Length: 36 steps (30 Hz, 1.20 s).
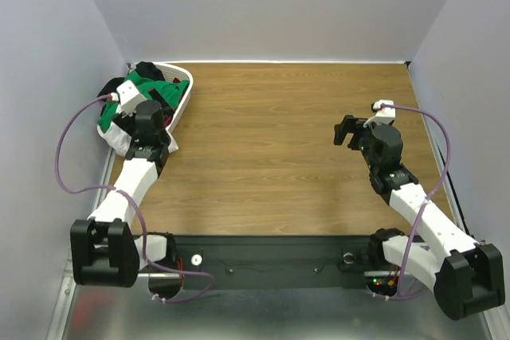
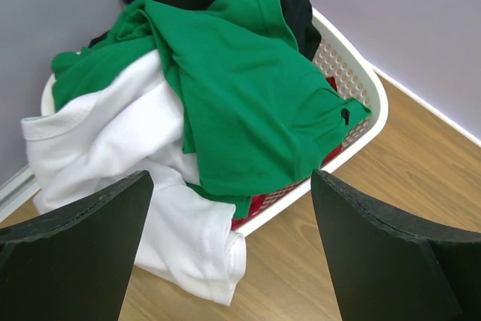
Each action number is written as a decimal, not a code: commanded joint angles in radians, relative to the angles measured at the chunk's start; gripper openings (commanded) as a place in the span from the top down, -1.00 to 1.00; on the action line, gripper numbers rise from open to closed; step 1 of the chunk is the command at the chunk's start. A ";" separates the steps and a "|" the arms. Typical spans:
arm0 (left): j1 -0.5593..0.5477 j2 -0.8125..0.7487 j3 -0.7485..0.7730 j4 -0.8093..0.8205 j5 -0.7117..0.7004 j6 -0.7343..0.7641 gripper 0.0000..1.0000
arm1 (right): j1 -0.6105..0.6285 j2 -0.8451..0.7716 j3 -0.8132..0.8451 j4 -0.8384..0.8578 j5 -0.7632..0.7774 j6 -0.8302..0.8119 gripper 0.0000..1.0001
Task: Fold and stack the t-shirts
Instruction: Grab the tshirt from the pile
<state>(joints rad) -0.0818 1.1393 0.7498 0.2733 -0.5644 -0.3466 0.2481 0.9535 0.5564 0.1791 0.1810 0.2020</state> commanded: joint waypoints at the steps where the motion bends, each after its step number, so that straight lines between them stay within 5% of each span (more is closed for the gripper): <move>1: 0.016 0.045 0.071 0.076 -0.002 -0.019 -0.97 | -0.004 -0.012 0.037 0.014 0.018 0.002 -1.00; 25: 0.103 0.318 0.246 0.141 0.006 0.050 -0.97 | -0.004 -0.039 0.027 0.014 0.020 0.028 -1.00; 36: 0.137 0.415 0.298 0.110 0.017 0.052 -0.80 | -0.004 -0.027 0.027 0.014 0.035 0.034 -1.00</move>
<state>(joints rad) 0.0364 1.5551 1.0069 0.3492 -0.5316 -0.3019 0.2481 0.9321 0.5564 0.1642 0.1913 0.2283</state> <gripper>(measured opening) 0.915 0.998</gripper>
